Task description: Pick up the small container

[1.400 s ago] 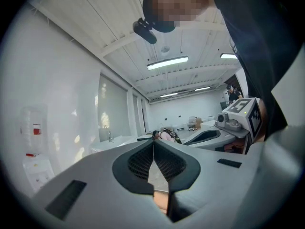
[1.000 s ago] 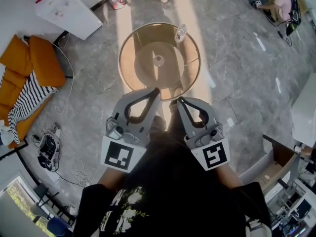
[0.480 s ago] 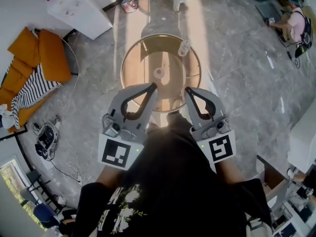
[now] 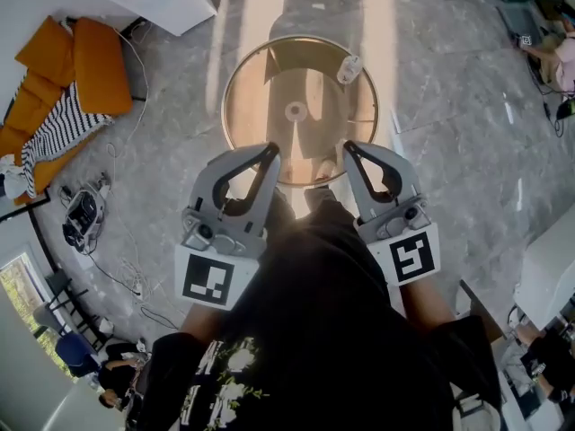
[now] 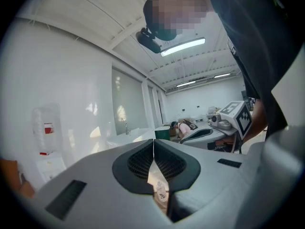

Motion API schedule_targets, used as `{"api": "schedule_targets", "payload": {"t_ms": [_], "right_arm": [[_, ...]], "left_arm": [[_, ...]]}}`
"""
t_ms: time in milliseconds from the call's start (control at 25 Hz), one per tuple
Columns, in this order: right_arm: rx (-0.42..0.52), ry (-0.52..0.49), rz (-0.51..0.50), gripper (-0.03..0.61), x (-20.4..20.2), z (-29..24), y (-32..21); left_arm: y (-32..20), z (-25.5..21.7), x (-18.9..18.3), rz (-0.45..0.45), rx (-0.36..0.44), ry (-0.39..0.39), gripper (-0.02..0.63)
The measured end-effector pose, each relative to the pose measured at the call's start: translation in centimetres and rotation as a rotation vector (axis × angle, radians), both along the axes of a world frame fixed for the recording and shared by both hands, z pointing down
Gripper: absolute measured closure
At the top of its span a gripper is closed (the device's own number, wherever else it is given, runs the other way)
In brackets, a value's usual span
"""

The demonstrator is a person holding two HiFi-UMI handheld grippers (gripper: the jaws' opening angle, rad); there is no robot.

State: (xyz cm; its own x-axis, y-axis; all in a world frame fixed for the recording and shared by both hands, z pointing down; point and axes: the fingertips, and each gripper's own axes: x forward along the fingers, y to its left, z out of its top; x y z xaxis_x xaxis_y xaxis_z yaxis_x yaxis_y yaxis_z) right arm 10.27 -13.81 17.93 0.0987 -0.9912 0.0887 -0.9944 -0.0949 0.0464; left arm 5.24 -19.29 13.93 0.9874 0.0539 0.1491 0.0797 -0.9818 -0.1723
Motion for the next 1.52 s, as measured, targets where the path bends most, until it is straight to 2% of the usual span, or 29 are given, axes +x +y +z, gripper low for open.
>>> {"api": "schedule_targets", "payload": {"t_ms": [280,520,680,880,1120,1280,1520], "right_arm": [[-0.025,-0.007,0.071,0.581,0.0,2.0,-3.8],[-0.104,-0.03,0.052,0.581,-1.0,7.5,-7.0],[-0.134,-0.027,0.057,0.58,-1.1,11.4,-7.5],[-0.174,-0.044,0.088,0.58,0.0,15.3,-7.4],[-0.193,-0.058,0.098,0.58,0.4,21.0,-8.2],[-0.185,-0.03,0.155,0.58,1.4,22.3,-8.4],[-0.203,-0.027,0.11,0.58,2.2,24.6,-10.0]], "left_arm": [[-3.2,3.3,0.0,0.157,-0.03,-0.034,0.601],[-6.1,7.6,0.9,0.266,-0.026,-0.03,0.6],[-6.6,11.7,1.0,0.267,-0.049,-0.044,0.6],[-7.0,16.2,1.8,0.257,-0.072,-0.1,0.58],[-8.0,21.2,2.8,0.222,-0.082,-0.109,0.561],[-8.1,24.0,2.0,0.205,-0.084,-0.144,0.561],[-8.8,27.3,2.8,0.17,-0.11,-0.129,0.6]]}}
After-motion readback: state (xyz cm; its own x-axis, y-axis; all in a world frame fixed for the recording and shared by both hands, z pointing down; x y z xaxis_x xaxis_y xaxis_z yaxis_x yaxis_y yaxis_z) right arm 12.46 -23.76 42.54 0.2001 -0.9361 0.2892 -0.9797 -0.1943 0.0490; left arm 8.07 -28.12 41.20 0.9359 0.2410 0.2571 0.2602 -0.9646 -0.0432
